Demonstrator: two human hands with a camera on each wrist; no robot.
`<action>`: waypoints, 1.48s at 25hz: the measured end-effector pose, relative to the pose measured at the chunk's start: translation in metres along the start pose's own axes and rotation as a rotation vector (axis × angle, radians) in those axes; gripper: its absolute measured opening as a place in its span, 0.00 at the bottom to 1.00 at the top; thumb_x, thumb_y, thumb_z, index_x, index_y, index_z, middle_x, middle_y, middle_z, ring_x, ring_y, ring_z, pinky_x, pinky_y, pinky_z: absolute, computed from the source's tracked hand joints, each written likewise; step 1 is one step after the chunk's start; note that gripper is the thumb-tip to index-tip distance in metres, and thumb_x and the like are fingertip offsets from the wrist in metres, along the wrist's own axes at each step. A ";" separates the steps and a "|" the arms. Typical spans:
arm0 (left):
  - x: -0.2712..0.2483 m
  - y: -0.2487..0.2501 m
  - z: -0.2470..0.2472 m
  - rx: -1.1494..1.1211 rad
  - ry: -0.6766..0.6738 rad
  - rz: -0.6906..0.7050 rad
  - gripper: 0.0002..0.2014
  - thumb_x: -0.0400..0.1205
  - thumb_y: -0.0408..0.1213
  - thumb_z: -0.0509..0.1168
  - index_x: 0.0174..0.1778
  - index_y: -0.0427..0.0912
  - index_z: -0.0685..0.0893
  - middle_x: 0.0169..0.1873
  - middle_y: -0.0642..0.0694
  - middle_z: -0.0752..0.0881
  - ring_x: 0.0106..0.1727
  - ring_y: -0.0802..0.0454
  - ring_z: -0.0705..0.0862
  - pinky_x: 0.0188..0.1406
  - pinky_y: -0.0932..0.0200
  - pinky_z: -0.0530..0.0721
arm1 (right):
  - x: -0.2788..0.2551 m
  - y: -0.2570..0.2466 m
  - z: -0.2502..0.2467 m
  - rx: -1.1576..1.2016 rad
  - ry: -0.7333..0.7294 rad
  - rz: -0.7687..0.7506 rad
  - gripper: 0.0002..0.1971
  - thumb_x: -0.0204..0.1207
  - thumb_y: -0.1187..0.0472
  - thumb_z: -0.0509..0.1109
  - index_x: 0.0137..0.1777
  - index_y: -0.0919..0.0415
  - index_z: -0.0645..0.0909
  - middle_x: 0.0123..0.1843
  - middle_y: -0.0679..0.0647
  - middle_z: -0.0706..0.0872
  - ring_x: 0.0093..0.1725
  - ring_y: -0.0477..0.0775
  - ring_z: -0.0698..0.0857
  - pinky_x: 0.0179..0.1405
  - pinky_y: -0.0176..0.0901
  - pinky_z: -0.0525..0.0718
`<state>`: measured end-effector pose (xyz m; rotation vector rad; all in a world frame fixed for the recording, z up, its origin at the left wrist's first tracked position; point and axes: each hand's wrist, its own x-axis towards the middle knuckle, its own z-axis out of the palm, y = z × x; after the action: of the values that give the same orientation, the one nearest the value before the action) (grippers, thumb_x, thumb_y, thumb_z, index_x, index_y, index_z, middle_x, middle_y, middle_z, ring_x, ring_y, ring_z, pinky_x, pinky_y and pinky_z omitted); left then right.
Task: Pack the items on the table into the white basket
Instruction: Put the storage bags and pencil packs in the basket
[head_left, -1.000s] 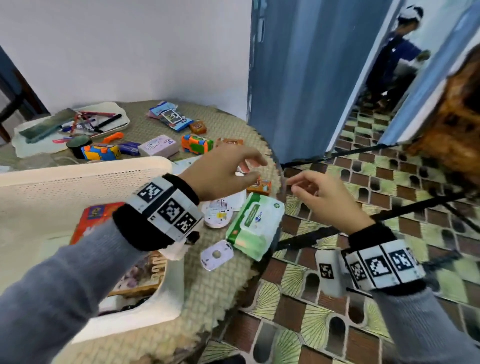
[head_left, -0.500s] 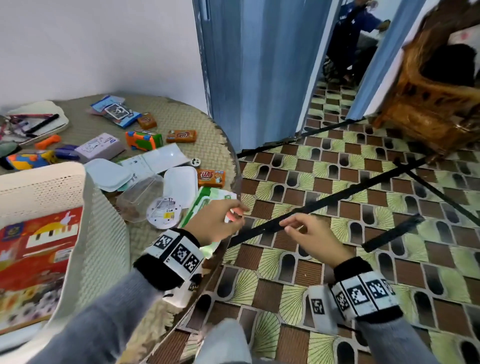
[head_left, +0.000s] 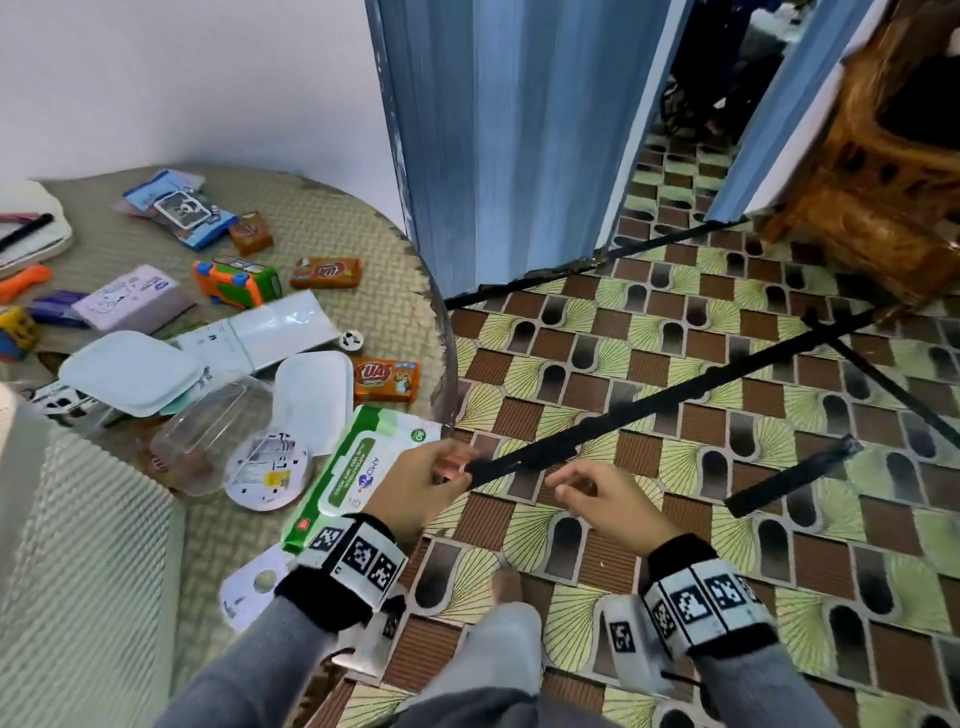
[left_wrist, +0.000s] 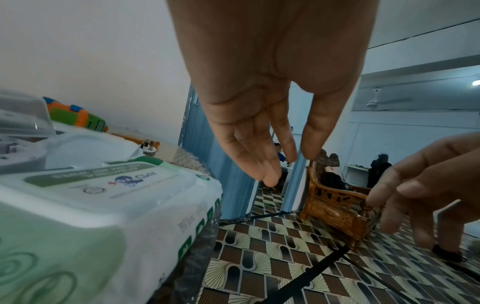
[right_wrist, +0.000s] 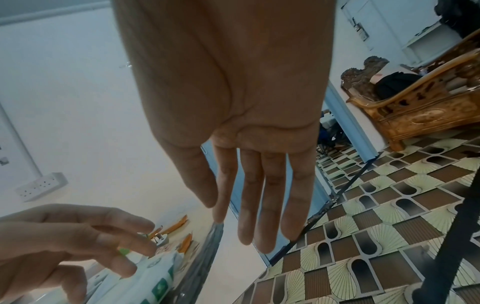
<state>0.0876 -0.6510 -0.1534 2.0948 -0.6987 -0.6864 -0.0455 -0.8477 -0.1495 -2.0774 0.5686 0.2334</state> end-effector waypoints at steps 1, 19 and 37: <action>0.010 -0.003 -0.002 -0.015 0.032 -0.014 0.12 0.79 0.30 0.68 0.55 0.49 0.83 0.50 0.57 0.85 0.45 0.69 0.80 0.40 0.76 0.76 | 0.015 -0.002 -0.005 0.008 -0.010 -0.001 0.07 0.81 0.62 0.66 0.54 0.55 0.84 0.47 0.51 0.86 0.46 0.47 0.83 0.52 0.45 0.84; 0.096 -0.017 -0.038 -0.291 0.500 -0.289 0.12 0.79 0.28 0.68 0.53 0.49 0.83 0.50 0.51 0.86 0.49 0.55 0.84 0.49 0.65 0.83 | 0.223 -0.071 -0.027 -0.164 -0.548 -0.214 0.08 0.82 0.61 0.63 0.56 0.58 0.82 0.50 0.51 0.86 0.50 0.45 0.84 0.52 0.37 0.83; 0.151 0.008 -0.045 -0.341 1.110 -0.599 0.12 0.78 0.28 0.69 0.51 0.51 0.84 0.43 0.57 0.87 0.38 0.70 0.83 0.39 0.77 0.78 | 0.378 -0.151 -0.033 -0.415 -0.919 -0.561 0.08 0.80 0.65 0.64 0.51 0.58 0.85 0.47 0.61 0.88 0.38 0.46 0.82 0.46 0.39 0.82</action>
<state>0.2221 -0.7343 -0.1577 1.9480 0.6293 0.1353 0.3559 -0.9219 -0.1617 -2.1265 -0.6534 0.9547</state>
